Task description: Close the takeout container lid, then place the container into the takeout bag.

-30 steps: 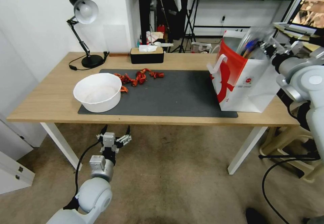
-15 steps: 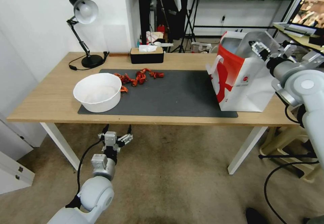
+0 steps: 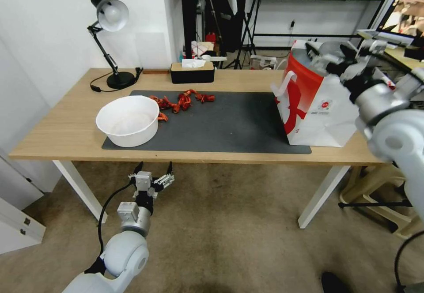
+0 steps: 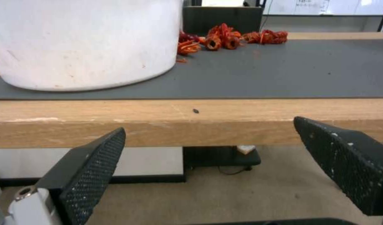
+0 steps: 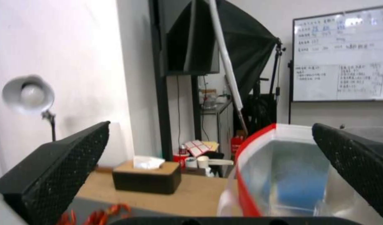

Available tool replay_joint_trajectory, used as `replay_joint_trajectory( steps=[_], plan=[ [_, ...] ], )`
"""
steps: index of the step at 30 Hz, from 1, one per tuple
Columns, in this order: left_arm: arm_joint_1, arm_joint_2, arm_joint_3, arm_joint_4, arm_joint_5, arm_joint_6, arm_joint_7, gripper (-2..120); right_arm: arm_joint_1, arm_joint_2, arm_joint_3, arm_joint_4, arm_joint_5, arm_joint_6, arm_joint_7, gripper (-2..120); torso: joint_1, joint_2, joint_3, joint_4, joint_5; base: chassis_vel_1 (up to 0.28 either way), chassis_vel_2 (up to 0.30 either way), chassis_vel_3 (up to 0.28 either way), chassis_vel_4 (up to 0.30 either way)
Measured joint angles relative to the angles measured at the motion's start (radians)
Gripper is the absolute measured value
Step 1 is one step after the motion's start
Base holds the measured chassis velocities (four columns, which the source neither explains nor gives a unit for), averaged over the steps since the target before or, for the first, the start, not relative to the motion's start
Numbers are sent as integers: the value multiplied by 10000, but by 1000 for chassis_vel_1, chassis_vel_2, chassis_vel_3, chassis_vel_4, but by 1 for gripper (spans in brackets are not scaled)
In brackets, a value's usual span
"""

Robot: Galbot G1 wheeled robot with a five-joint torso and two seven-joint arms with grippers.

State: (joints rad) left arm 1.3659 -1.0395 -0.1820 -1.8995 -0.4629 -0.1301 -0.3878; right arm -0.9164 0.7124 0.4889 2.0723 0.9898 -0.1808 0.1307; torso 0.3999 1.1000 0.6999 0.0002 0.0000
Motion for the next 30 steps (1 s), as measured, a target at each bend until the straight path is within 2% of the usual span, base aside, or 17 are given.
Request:
replay_joint_trajectory(
  steps=[3,6,7,10,12,17,18,19,21,22,23,25,30],
  plan=[
    [48,3,-72,-6,-38,-56,84,100,-865,31,329,345,-577,256,-163,110,0,0,0,-2,1,0,0,0,0],
    [106,-24,-106,-6,-47,-137,144,100,-2454,389,952,893,-1456,582,-352,103,0,0,-1,-2,-1,0,0,0,0],
    [106,-24,-106,-6,-47,-137,144,100,-2454,389,952,893,-1456,582,-352,103,0,0,-1,-2,-1,0,0,0,0],
    [170,-92,-146,-2,-43,-174,200,100,-4004,1182,1312,1310,-2364,881,-370,100,0,0,-1,-1,1,0,0,0,0],
    [174,-97,-149,-2,-42,-178,208,100,-4093,1247,1326,1334,-2425,901,-371,100,0,0,-1,-1,2,0,0,0,0],
    [201,-138,-169,7,-29,-228,250,100,-4901,1967,1434,1489,-3038,1218,-377,100,-1,0,-1,-3,-1,0,0,0,0],
    [221,-155,-182,14,-18,-273,280,100,-5415,2533,1441,1514,-3512,1556,-388,100,-1,-1,-1,-4,0,0,0,0,0],
    [221,-155,-182,14,-18,-273,280,100,-5415,2533,1441,1514,-3512,1556,-388,100,-1,-1,-1,-4,0,0,0,0,0],
    [303,-157,-247,12,5,-354,378,100,-6626,3914,1255,1393,-4729,2594,-410,100,-1,-1,-1,-2,-1,0,0,0,0],
    [325,-153,-253,8,7,-373,401,100,-6950,4253,1181,1285,-5062,2893,-439,100,-1,-1,-1,-2,1,0,0,0,0],
    [325,-153,-253,8,7,-373,401,100,-6950,4253,1181,1285,-5062,2893,-439,100,-1,-1,-1,-2,1,0,0,0,0],
    [390,-151,-247,-5,9,-415,507,100,-7804,5311,918,780,-6219,3954,-455,100,-2,0,-1,-5,0,0,0,0,0],
    [554,-251,-202,-56,134,-564,666,100,-8123,6249,693,28,-6932,4788,-278,100,-1,0,0,-1,-2,0,0,0,0]
  ],
)
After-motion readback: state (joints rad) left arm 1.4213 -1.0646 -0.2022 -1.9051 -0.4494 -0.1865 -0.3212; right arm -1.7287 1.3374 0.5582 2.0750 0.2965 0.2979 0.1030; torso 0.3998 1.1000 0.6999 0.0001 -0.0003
